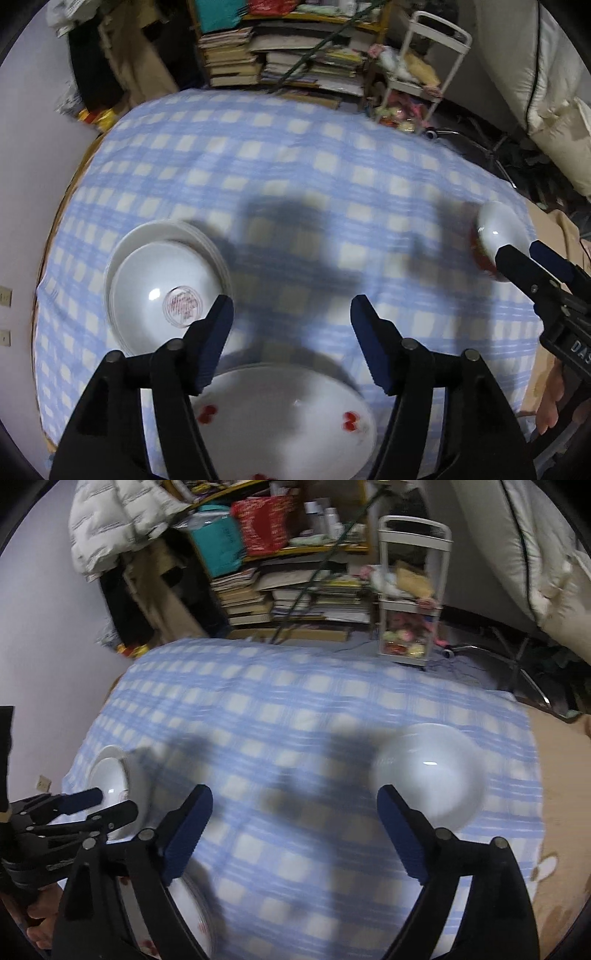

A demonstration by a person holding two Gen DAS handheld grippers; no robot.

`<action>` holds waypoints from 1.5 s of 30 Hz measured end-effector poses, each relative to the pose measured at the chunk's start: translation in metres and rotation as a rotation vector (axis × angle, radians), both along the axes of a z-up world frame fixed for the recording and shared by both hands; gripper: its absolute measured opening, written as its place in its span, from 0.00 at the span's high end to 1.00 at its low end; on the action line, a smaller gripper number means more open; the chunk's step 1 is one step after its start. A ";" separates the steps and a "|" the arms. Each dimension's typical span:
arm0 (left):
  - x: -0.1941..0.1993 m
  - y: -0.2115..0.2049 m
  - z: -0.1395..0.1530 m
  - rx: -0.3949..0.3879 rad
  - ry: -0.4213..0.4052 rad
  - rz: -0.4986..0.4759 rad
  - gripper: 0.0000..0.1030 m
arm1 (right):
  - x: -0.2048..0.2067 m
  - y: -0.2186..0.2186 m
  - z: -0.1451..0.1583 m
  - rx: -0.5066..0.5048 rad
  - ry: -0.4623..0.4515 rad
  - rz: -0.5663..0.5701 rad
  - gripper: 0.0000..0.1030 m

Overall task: Organize plates and bowls
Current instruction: 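Move both open tools to the large plain white bowl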

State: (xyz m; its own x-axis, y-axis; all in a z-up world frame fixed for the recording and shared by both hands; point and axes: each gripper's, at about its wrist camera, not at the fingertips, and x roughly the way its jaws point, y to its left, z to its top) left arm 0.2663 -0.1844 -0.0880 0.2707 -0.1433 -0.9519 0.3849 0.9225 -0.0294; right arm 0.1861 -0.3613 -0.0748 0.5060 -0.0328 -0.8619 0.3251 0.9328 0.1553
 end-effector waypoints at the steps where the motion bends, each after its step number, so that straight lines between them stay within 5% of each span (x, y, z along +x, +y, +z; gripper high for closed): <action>1: 0.000 -0.008 0.000 0.000 -0.004 -0.011 0.36 | -0.003 -0.008 -0.001 -0.003 0.004 -0.009 0.07; 13: 0.007 -0.091 -0.011 -0.088 0.028 -0.088 0.31 | -0.022 -0.087 -0.016 -0.036 0.030 -0.128 0.07; 25: 0.009 -0.164 -0.040 -0.141 0.091 -0.142 0.30 | -0.032 -0.144 -0.052 0.047 0.071 -0.212 0.08; 30: 0.004 -0.185 -0.048 -0.127 0.089 -0.180 0.33 | -0.035 -0.157 -0.070 0.115 0.096 -0.229 0.26; 31: 0.003 -0.187 -0.050 -0.122 0.095 -0.190 0.40 | -0.036 -0.158 -0.072 0.133 0.096 -0.229 0.29; 32: 0.002 -0.191 -0.053 -0.115 0.116 -0.203 0.62 | -0.035 -0.158 -0.075 0.147 0.102 -0.222 0.39; 33: 0.002 -0.194 -0.057 -0.108 0.154 -0.211 0.70 | -0.034 -0.157 -0.077 0.151 0.112 -0.213 0.53; 36: 0.001 -0.196 -0.063 -0.159 0.231 -0.201 0.85 | -0.028 -0.149 -0.084 0.175 0.154 -0.158 0.84; 40: -0.006 -0.204 -0.060 -0.132 0.218 -0.229 0.91 | -0.024 -0.136 -0.082 0.096 0.192 -0.120 0.86; 45: -0.021 -0.202 -0.046 -0.076 0.157 -0.258 0.91 | -0.029 -0.129 -0.077 0.120 0.221 -0.129 0.88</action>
State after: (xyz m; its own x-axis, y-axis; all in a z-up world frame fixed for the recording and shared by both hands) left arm 0.2454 -0.3862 -0.1341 0.0669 -0.2604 -0.9632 0.5912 0.7880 -0.1720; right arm 0.1570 -0.4901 -0.1518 0.3034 0.0237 -0.9526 0.4783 0.8608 0.1738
